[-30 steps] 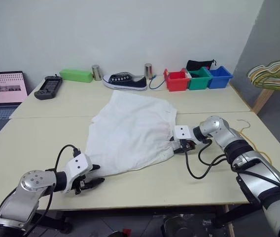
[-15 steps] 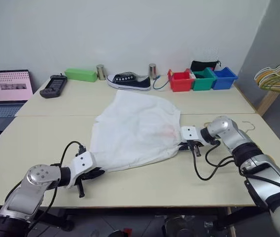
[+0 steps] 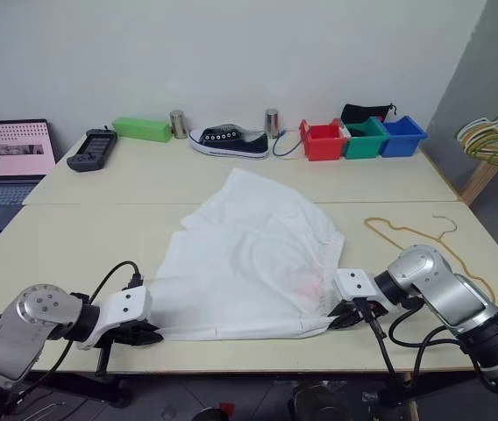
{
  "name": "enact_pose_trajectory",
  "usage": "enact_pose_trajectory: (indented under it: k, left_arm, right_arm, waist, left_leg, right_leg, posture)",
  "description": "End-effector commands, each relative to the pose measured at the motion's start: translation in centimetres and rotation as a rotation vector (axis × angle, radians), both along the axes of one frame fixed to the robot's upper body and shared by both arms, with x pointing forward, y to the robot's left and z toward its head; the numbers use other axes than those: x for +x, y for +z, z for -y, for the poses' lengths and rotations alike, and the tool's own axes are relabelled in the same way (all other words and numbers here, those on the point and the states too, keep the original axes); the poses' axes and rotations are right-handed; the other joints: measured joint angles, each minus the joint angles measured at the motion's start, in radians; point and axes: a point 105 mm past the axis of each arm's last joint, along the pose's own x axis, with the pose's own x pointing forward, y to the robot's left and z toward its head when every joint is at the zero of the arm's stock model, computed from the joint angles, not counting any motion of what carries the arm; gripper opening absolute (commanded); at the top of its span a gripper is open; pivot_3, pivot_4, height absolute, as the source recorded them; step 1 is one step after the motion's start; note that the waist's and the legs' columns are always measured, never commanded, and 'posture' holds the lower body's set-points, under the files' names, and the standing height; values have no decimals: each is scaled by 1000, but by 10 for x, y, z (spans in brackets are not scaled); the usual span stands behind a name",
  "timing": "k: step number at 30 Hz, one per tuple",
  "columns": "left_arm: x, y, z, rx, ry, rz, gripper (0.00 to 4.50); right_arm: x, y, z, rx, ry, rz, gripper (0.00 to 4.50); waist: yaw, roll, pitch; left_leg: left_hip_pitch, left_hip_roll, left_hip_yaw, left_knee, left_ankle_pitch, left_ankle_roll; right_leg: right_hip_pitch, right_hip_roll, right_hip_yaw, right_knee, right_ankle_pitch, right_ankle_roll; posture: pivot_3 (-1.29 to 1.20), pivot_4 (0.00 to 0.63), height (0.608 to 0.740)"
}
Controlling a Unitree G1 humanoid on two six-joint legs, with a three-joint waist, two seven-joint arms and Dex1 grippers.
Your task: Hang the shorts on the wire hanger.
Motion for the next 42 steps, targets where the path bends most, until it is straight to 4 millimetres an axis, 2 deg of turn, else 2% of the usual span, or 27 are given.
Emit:
enact_pose_trajectory:
  k: [1, 6, 8, 11, 14, 16, 20, 23, 27, 30, 38, 42]
  left_arm:
    - [3, 19, 3, -12, -27, 11, 1214]
    - [-3, 48, 21, -52, -102, 22, 2345]
    - [-5, 65, 37, -99, -143, 30, 2758]
    - [-3, 91, 65, -209, -190, 59, 3414]
    - [18, 104, 94, -310, -185, 188, 3940]
    - [40, 113, 119, -388, -151, 299, 4350]
    - [71, 119, 160, -464, -121, 422, 4350]
    - [80, 114, 189, -502, -151, 443, 4350]
    - [79, 107, 217, -538, -203, 425, 4350]
    - [74, 104, 226, -553, -230, 401, 4350]
    - [68, 97, 233, -539, -270, 366, 4350]
    - [70, 99, 236, -545, -271, 371, 4366]
  right_arm:
    - [9, 23, 0, 30, -23, 43, 1498]
    - [6, 65, 2, 104, -75, 81, 2739]
    - [11, 80, 9, 133, -160, 109, 3215]
    - [31, 91, 37, 151, -367, 169, 3911]
    - [64, 93, 78, 125, -635, 280, 4463]
    - [82, 93, 113, 80, -808, 343, 4500]
    - [97, 85, 174, -84, -1009, 425, 4500]
    - [98, 74, 206, -176, -1090, 417, 4500]
    - [93, 57, 234, -249, -1174, 352, 4500]
    - [88, 44, 248, -290, -1218, 305, 4500]
    - [72, 15, 261, -344, -1253, 144, 4500]
    - [68, 8, 258, -345, -1226, 78, 3819]
  waist:
    - [0, 0, 0]
    - [3, 0, 0]
    - [4, 0, 1]
    - [7, -1, 1]
    - [10, 0, 1]
    - [17, 0, 2]
    - [18, 0, 2]
    - [-6, 1, 2]
    - [-36, 2, 1]
    - [-61, 3, 1]
    - [-83, 3, 1]
    - [-82, 2, 2]
  left_leg:
    - [0, 0, 0, 0, 0, 0]
    - [-1, 0, 0, 0, 0, 0]
    - [-2, 0, 0, 0, 0, 0]
    - [-2, 1, 1, 0, 0, 0]
    - [-3, 0, 3, 0, 0, 0]
    - [-2, -1, 6, 0, 0, 1]
    - [-3, -2, 9, 5, 1, 2]
    - [-4, -4, 10, 8, 1, 3]
    - [-4, -5, 11, 8, -1, 5]
    - [-3, -5, 11, 8, -1, 5]
    - [1, -5, 11, 11, -1, 5]
    - [5, -5, 11, 12, -1, 5]
  right_leg:
    - [0, 0, 0, 0, 0, 0]
    - [-1, 0, 0, 1, 0, 0]
    - [-1, 0, 0, 1, 0, 0]
    - [-1, 0, 0, 0, 0, -1]
    - [-1, 0, 1, -2, 0, -1]
    - [1, 0, 0, -4, -1, 0]
    - [6, 0, 1, -7, 1, 4]
    - [12, 0, 2, -10, 4, 2]
    - [15, 1, 2, -14, 4, 2]
    - [16, 1, 1, -14, 5, 2]
    - [21, 1, 1, -15, 4, 8]
    - [27, 1, 0, -17, 4, 10]
  posture:
    - [-242, 24, 740]
    - [-237, 26, 740]
    - [-248, 31, 740]
    - [-263, 34, 740]
    - [-289, 39, 740]
    - [-298, 42, 740]
    - [-315, 41, 740]
    - [-319, 40, 740]
    - [-321, 40, 740]
    - [-317, 42, 740]
    - [-308, 45, 740]
    - [-305, 44, 740]
